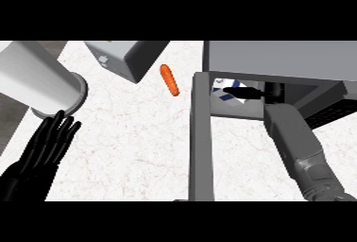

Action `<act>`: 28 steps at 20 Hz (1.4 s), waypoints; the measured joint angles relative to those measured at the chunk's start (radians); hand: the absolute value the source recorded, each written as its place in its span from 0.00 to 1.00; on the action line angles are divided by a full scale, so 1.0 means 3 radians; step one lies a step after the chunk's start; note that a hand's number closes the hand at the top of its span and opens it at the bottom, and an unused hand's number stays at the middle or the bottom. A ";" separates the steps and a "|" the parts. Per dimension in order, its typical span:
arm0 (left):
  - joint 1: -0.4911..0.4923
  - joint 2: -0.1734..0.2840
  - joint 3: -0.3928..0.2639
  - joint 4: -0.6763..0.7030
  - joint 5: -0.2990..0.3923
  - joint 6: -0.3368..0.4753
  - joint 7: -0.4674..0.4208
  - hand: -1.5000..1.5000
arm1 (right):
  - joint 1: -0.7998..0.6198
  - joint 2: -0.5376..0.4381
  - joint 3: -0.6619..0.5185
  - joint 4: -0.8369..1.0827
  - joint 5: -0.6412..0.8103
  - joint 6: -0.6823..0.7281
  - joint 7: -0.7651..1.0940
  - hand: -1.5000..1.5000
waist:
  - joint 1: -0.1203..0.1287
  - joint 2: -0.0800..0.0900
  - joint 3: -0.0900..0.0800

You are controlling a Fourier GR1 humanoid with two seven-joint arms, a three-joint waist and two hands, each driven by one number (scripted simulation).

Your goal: Pick up the milk, place it into the microwave and close the microwave

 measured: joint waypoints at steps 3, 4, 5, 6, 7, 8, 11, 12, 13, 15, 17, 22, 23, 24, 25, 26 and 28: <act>-0.0002 -0.0015 -0.0086 0.0081 -0.0061 0.0003 -0.0040 0.00 | -0.0056 0.0022 -0.0068 0.0202 -0.0070 0.0175 -0.0134 0.00 | -0.0052 -0.0012 0.0000; -0.0029 -0.0005 -0.0089 0.0125 -0.0056 -0.0010 -0.0035 0.00 | -0.0064 0.0047 -0.0086 0.0258 -0.0089 0.0215 -0.0185 0.00 | -0.0069 -0.0016 -0.0001; -0.0029 -0.0009 -0.0127 0.0182 -0.0097 -0.0013 -0.0076 0.00 | -0.0067 0.0043 -0.0102 0.0302 -0.0109 0.0288 -0.0218 0.00 | -0.0091 -0.0023 -0.0001; -0.0020 0.0006 -0.0138 0.0235 -0.0093 -0.0057 -0.0110 0.00 | -0.0060 0.0026 -0.0116 0.0337 -0.0128 0.0375 -0.0258 0.00 | -0.0110 -0.0030 -0.0002; -0.0014 0.0033 -0.0134 0.0245 -0.0064 -0.0096 -0.0106 0.00 | -0.0032 0.0026 -0.0138 0.0371 -0.0153 0.0437 -0.0324 0.00 | -0.0123 -0.0036 -0.0003; -0.0056 0.0033 -0.0162 0.0283 -0.0089 -0.0100 -0.0100 0.00 | -0.0033 0.0049 -0.0145 0.0404 -0.0164 0.0467 -0.0368 0.00 | -0.0138 -0.0040 -0.0003; -0.0120 0.0111 -0.0221 0.0356 -0.0120 -0.0206 -0.0089 1.00 | 0.0058 0.0097 -0.0162 0.0435 -0.0205 0.0578 -0.0500 0.00 | -0.0188 -0.0061 -0.0005; -0.0128 0.0123 -0.0252 0.0415 -0.0138 -0.0252 -0.0129 1.00 | 0.0118 0.0102 -0.0164 0.0444 -0.0212 0.0614 -0.0572 0.00 | -0.0201 -0.0065 -0.0006; -0.0149 0.0120 -0.0309 0.0458 -0.0176 -0.0273 -0.0125 1.00 | 0.0151 0.0117 -0.0153 0.0425 -0.0216 0.0642 -0.0594 0.00 | -0.0221 -0.0072 -0.0006; -0.0169 0.0152 -0.0375 0.0528 -0.0250 -0.0343 -0.0178 1.00 | 0.0260 0.0165 -0.0133 0.0394 -0.0222 0.0668 -0.0675 0.00 | -0.0247 -0.0085 -0.0008; -0.0225 0.0136 -0.0479 0.0550 -0.0374 -0.0337 -0.0185 1.00 | 0.0355 0.0226 -0.0091 0.0316 -0.0221 0.0669 -0.0716 0.00 | -0.0270 -0.0095 -0.0009; -0.0435 0.0070 -0.0659 0.0812 -0.0560 -0.0242 -0.0136 1.00 | 0.0784 0.0288 0.0071 -0.0096 -0.0221 0.0845 -0.0765 0.00 | -0.0353 -0.0123 -0.0013; -0.0473 0.0058 -0.0679 0.0894 -0.0620 -0.0224 -0.0182 1.00 | 0.0888 0.0291 0.0111 -0.0227 -0.0227 0.0898 -0.0726 0.00 | -0.0364 -0.0127 -0.0014; -0.0501 0.0040 -0.0712 0.0973 -0.0713 -0.0187 -0.0239 1.00 | 0.0984 0.0304 0.0158 -0.0371 -0.0224 0.0920 -0.0675 0.00 | -0.0376 -0.0131 -0.0015; -0.0519 0.0050 -0.0738 0.1003 -0.0781 -0.0175 -0.0265 1.00 | 0.1100 0.0296 0.0194 -0.0507 -0.0229 0.0965 -0.0640 0.00 | -0.0389 -0.0137 -0.0016; -0.0555 0.0062 -0.0754 0.1062 -0.0836 -0.0174 -0.0286 1.00 | 0.1218 0.0307 0.0231 -0.0662 -0.0235 0.0986 -0.0598 0.00 | -0.0400 -0.0140 -0.0016; -0.0578 0.0075 -0.0870 0.1175 -0.0967 -0.0197 -0.0322 1.00 | 0.1399 0.0328 0.0309 -0.0948 -0.0235 0.1009 -0.0479 0.00 | -0.0411 -0.0142 -0.0017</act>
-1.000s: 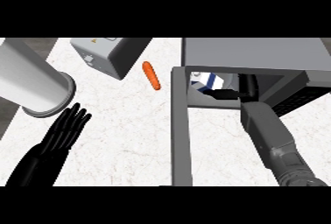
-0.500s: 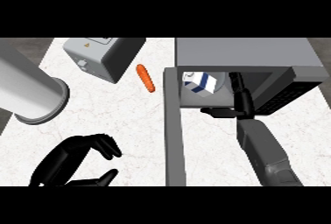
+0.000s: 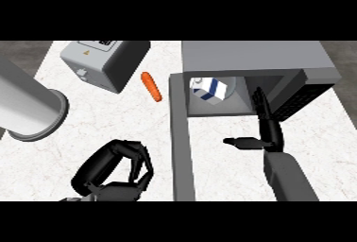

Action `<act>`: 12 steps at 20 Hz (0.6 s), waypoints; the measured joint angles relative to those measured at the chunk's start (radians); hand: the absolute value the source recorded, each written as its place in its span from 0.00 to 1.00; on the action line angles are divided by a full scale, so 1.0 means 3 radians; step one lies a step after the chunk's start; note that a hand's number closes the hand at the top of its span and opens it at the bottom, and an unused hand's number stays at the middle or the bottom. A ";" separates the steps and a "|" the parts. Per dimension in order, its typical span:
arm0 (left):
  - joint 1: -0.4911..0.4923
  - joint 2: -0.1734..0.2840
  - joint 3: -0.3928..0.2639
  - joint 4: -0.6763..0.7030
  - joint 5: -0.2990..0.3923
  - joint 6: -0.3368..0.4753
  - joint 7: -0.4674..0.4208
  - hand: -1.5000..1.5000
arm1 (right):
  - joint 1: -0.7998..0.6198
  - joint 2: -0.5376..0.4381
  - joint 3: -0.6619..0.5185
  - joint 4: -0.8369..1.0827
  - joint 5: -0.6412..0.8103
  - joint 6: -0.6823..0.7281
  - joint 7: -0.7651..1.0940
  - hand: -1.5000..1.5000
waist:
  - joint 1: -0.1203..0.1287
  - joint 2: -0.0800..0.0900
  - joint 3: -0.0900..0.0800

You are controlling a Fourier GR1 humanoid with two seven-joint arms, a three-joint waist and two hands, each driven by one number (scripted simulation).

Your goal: Pick up the milk, place it into the microwave and close the microwave

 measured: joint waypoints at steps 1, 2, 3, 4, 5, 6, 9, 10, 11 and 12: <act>-0.0055 -0.0013 -0.0047 0.0099 -0.0052 -0.0004 -0.0017 1.00 | 0.0115 -0.0013 0.0028 -0.0131 -0.0009 0.0045 0.0021 0.00 | -0.0012 0.0001 0.0000; -0.0095 -0.0032 -0.0144 0.0163 -0.0102 0.0026 0.0008 1.00 | 0.0205 -0.0027 0.0055 -0.0272 -0.0020 0.0084 0.0062 0.00 | -0.0018 0.0001 0.0000; -0.0108 -0.0047 -0.0215 0.0253 -0.0176 0.0036 -0.0036 1.00 | 0.0317 -0.0015 0.0090 -0.0434 -0.0025 0.0097 0.0100 0.00 | -0.0022 0.0001 -0.0001; -0.0152 -0.0060 -0.0269 0.0358 -0.0211 0.0048 -0.0069 1.00 | 0.0431 -0.0032 0.0126 -0.0603 -0.0030 0.0137 0.0141 0.00 | -0.0029 0.0002 -0.0001; -0.0213 -0.0069 -0.0320 0.0419 -0.0219 0.0062 -0.0036 1.00 | 0.0557 -0.0048 0.0159 -0.0794 -0.0040 0.0172 0.0205 0.00 | -0.0032 0.0002 -0.0001; -0.0224 -0.0075 -0.0356 0.0474 -0.0242 0.0057 -0.0071 1.00 | 0.0698 -0.0058 0.0192 -0.1004 -0.0055 0.0203 0.0267 0.00 | -0.0035 0.0000 -0.0001; -0.0292 -0.0085 -0.0568 0.0744 -0.0256 0.0189 -0.0201 1.00 | 0.1096 -0.0038 0.0290 -0.1591 -0.0093 0.0246 0.0425 0.00 | -0.0036 0.0004 -0.0002; -0.0291 -0.0087 -0.0647 0.0798 -0.0260 0.0228 -0.0242 1.00 | 0.1235 -0.0046 0.0314 -0.1803 -0.0116 0.0272 0.0492 0.00 | -0.0032 0.0005 -0.0001; -0.0321 -0.0087 -0.0733 0.0867 -0.0257 0.0267 -0.0278 1.00 | 0.1384 -0.0041 0.0341 -0.1976 -0.0133 0.0294 0.0526 0.00 | -0.0032 0.0006 -0.0002; -0.0347 -0.0087 -0.0821 0.0918 -0.0251 0.0292 -0.0293 1.00 | 0.1493 -0.0053 0.0346 -0.2154 -0.0171 0.0324 0.0580 0.00 | -0.0022 0.0010 0.0000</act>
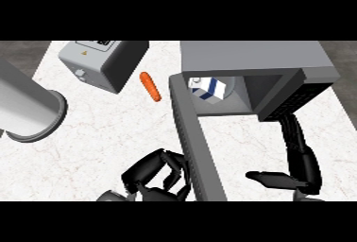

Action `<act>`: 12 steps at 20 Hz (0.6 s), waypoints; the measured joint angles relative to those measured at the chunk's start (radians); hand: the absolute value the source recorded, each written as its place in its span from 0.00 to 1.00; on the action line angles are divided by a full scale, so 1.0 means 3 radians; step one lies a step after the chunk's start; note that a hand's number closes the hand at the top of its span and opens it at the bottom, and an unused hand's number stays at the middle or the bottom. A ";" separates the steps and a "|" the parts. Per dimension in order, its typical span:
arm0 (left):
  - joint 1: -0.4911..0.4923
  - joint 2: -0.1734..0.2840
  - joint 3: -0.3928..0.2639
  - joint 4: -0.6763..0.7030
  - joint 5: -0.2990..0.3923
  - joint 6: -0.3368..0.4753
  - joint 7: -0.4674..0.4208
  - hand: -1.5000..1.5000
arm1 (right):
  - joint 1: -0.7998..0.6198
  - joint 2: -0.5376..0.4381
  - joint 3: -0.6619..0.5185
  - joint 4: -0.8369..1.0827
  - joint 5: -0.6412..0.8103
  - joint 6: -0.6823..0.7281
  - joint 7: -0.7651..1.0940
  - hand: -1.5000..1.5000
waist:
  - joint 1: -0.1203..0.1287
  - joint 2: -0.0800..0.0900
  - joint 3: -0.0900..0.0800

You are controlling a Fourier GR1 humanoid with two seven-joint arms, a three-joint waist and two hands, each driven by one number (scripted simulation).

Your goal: Pick up the milk, place it into the microwave and close the microwave

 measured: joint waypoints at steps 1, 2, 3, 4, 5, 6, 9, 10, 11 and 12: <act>-0.0047 -0.0001 -0.0084 0.0097 -0.0003 0.0051 -0.0030 1.00 | 0.0096 -0.0010 0.0003 -0.0177 -0.0029 0.0011 0.0072 0.00 | 0.0003 0.0002 0.0000; -0.0082 0.0001 -0.0215 0.0169 -0.0005 0.0156 -0.0050 1.00 | 0.0185 -0.0042 -0.0003 -0.0339 -0.0066 0.0045 0.0141 0.00 | -0.0003 0.0004 0.0000; -0.0143 0.0002 -0.0334 0.0227 -0.0004 0.0257 -0.0045 1.00 | 0.0289 -0.0053 0.0003 -0.0508 -0.0092 0.0062 0.0201 0.00 | -0.0004 0.0005 0.0000; -0.0198 0.0003 -0.0458 0.0282 0.0013 0.0351 -0.0026 1.00 | 0.0384 -0.0084 -0.0012 -0.0669 -0.0143 0.0104 0.0261 0.00 | -0.0009 0.0007 0.0000; -0.0254 0.0003 -0.0616 0.0342 0.0044 0.0489 -0.0005 1.00 | 0.0435 -0.0104 -0.0027 -0.0796 -0.0194 0.0133 0.0328 0.00 | -0.0008 0.0009 0.0001; -0.0323 0.0002 -0.0748 0.0436 0.0081 0.0636 -0.0006 1.00 | 0.0489 -0.0127 -0.0032 -0.0934 -0.0239 0.0169 0.0396 0.00 | -0.0008 0.0012 0.0001; -0.0552 0.0001 -0.1124 0.0666 0.0312 0.1135 -0.0037 1.00 | 0.0634 -0.0167 -0.0065 -0.1223 -0.0411 0.0288 0.0524 0.00 | -0.0021 0.0021 0.0000; -0.0636 0.0003 -0.1216 0.0729 0.0414 0.1295 -0.0034 1.00 | 0.0700 -0.0179 -0.0066 -0.1317 -0.0469 0.0344 0.0538 0.00 | -0.0035 0.0023 0.0000; -0.0703 0.0009 -0.1327 0.0765 0.0520 0.1460 -0.0008 1.00 | 0.0710 -0.0200 -0.0084 -0.1399 -0.0537 0.0384 0.0591 0.00 | -0.0035 0.0025 0.0001; -0.0784 0.0015 -0.1403 0.0814 0.0637 0.1608 0.0007 1.00 | 0.0727 -0.0199 -0.0065 -0.1467 -0.0573 0.0414 0.0629 0.00 | -0.0058 0.0030 -0.0001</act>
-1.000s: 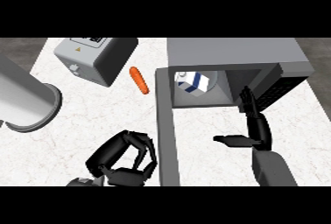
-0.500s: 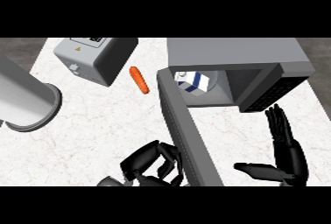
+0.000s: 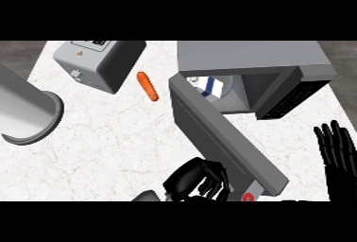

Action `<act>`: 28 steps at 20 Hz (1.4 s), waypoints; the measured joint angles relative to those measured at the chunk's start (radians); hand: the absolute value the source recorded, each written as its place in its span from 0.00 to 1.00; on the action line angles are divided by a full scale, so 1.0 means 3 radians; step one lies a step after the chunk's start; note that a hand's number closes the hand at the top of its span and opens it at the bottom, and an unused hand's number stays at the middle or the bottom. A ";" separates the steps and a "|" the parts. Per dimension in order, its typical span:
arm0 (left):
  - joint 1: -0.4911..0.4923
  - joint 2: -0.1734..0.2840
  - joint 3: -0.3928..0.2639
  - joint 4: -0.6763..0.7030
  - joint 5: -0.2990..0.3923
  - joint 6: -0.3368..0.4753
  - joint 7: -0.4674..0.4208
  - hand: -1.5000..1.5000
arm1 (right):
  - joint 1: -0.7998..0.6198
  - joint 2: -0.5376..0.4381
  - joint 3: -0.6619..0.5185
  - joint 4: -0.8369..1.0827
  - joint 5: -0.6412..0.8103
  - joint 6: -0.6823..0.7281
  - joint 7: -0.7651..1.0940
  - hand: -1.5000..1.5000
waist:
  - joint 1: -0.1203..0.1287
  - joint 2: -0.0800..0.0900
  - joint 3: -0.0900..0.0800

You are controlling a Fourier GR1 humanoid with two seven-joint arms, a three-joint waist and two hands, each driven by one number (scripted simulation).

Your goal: Pick up the milk, place it into the microwave and close the microwave

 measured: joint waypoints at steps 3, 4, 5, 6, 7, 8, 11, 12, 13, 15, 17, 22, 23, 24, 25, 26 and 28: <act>-0.0175 0.0013 -0.0228 0.0101 0.0284 0.0454 -0.0023 1.00 | 0.0052 -0.0054 -0.0010 -0.0180 -0.0143 0.0114 0.0097 0.00 | -0.0056 0.0013 -0.0001; -0.0228 0.0020 -0.0275 0.0127 0.0387 0.0572 -0.0039 1.00 | 0.0053 -0.0071 -0.0008 -0.0237 -0.0181 0.0139 0.0142 0.00 | -0.0073 0.0018 -0.0001; -0.0255 0.0022 -0.0342 0.0149 0.0463 0.0702 -0.0085 1.00 | 0.0058 -0.0089 -0.0015 -0.0274 -0.0216 0.0168 0.0160 0.00 | -0.0093 0.0023 -0.0002; -0.0324 0.0026 -0.0367 0.0167 0.0552 0.0801 -0.0082 1.00 | 0.0065 -0.0122 -0.0022 -0.0315 -0.0262 0.0212 0.0192 0.00 | -0.0115 0.0028 -0.0002; -0.0381 0.0019 -0.0390 0.0180 0.0655 0.0873 -0.0109 1.00 | 0.0059 -0.0153 -0.0036 -0.0356 -0.0315 0.0251 0.0223 0.00 | -0.0133 0.0032 -0.0002; -0.0420 0.0015 -0.0427 0.0191 0.0742 0.0958 -0.0140 1.00 | 0.0042 -0.0183 -0.0036 -0.0388 -0.0356 0.0292 0.0251 0.00 | -0.0152 0.0038 -0.0003; -0.0576 0.0004 -0.0460 0.0250 0.0944 0.1151 -0.0271 1.00 | -0.0003 -0.0272 0.0013 -0.0522 -0.0482 0.0428 0.0372 0.00 | -0.0209 0.0053 -0.0008; -0.0638 0.0002 -0.0454 0.0273 0.1014 0.1200 -0.0304 1.00 | -0.0003 -0.0304 0.0022 -0.0544 -0.0521 0.0486 0.0382 0.00 | -0.0237 0.0058 -0.0008; -0.0710 0.0000 -0.0444 0.0291 0.1081 0.1240 -0.0327 1.00 | -0.0009 -0.0315 0.0051 -0.0582 -0.0546 0.0519 0.0405 0.00 | -0.0267 0.0064 -0.0008; -0.0858 -0.0004 -0.0439 0.0323 0.1216 0.1314 -0.0349 1.00 | -0.0031 -0.0364 0.0091 -0.0656 -0.0613 0.0589 0.0481 0.00 | -0.0314 0.0073 -0.0009; -0.0987 -0.0007 -0.0428 0.0378 0.1327 0.1407 -0.0369 1.00 | -0.0046 -0.0409 0.0102 -0.0714 -0.0676 0.0644 0.0530 0.00 | -0.0372 0.0082 -0.0009; -0.1281 -0.0017 -0.0328 0.0544 0.1643 0.1562 -0.0354 1.00 | -0.0082 -0.0478 0.0126 -0.0853 -0.0845 0.0742 0.0624 0.00 | -0.0514 0.0114 -0.0008; -0.1343 -0.0019 -0.0300 0.0592 0.1700 0.1580 -0.0342 1.00 | -0.0097 -0.0485 0.0129 -0.0878 -0.0879 0.0743 0.0651 0.00 | -0.0536 0.0123 -0.0008; -0.1400 -0.0021 -0.0279 0.0637 0.1749 0.1604 -0.0337 1.00 | -0.0105 -0.0494 0.0137 -0.0892 -0.0907 0.0751 0.0677 0.00 | -0.0562 0.0133 -0.0008; -0.1458 -0.0026 -0.0251 0.0679 0.1808 0.1625 -0.0325 1.00 | -0.0122 -0.0501 0.0137 -0.0907 -0.0935 0.0751 0.0699 0.00 | -0.0580 0.0142 -0.0007; -0.1506 -0.0031 -0.0213 0.0726 0.1866 0.1641 -0.0326 1.00 | -0.0123 -0.0506 0.0136 -0.0932 -0.0969 0.0754 0.0718 0.00 | -0.0605 0.0148 -0.0007; -0.1580 -0.0033 -0.0141 0.0784 0.1989 0.1668 -0.0359 1.00 | -0.0148 -0.0520 0.0140 -0.0965 -0.1032 0.0754 0.0767 0.00 | -0.0638 0.0168 -0.0010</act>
